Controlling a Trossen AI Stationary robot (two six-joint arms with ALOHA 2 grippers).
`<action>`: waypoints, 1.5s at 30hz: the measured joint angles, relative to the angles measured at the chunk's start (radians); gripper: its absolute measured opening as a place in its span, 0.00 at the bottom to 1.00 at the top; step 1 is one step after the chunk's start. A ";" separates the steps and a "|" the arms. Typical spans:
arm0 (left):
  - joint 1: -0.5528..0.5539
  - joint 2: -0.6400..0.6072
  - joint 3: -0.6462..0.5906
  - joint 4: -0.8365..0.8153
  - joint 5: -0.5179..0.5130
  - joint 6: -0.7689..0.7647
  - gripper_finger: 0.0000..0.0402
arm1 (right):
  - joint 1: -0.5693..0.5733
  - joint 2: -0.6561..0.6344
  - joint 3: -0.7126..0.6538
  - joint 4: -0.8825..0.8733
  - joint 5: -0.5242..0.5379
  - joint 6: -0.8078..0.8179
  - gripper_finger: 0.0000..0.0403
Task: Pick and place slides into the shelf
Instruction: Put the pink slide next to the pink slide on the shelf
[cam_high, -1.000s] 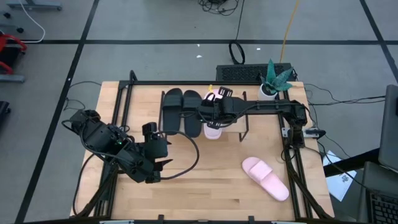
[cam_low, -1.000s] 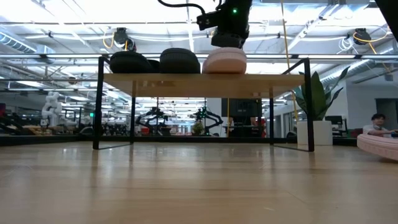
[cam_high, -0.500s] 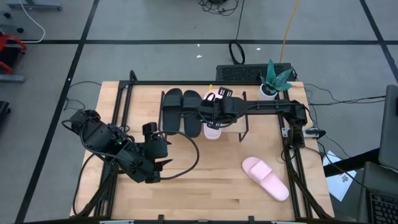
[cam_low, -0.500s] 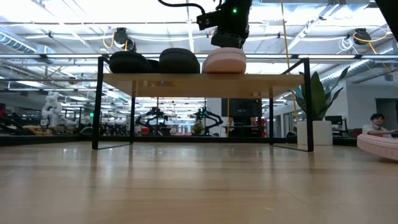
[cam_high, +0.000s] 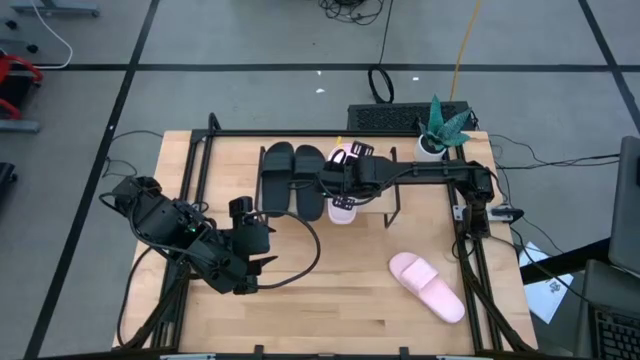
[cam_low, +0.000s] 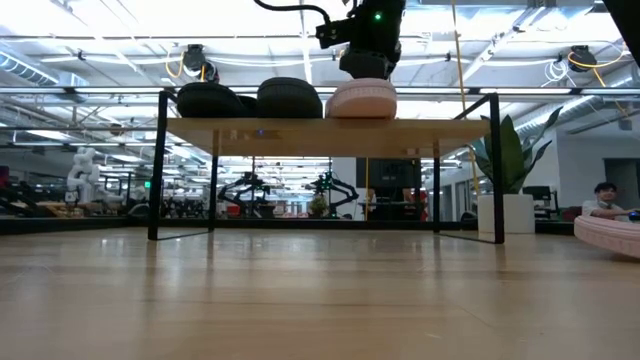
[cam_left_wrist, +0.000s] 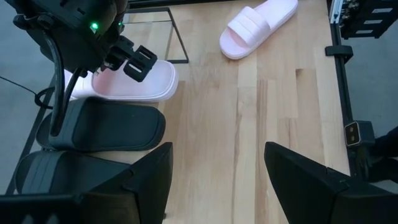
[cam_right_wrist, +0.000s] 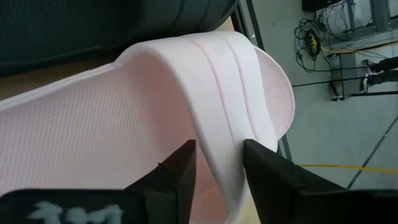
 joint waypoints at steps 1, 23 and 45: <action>0.000 0.000 0.000 0.000 0.000 0.000 0.63 | 0.000 0.000 0.000 -0.001 -0.001 0.000 0.31; 0.000 0.000 0.000 0.000 0.000 0.005 0.63 | 0.014 0.000 0.000 -0.027 -0.005 0.004 0.31; 0.000 0.000 0.000 0.000 0.000 0.025 0.63 | 0.020 -0.072 0.000 -0.024 -0.081 0.031 0.31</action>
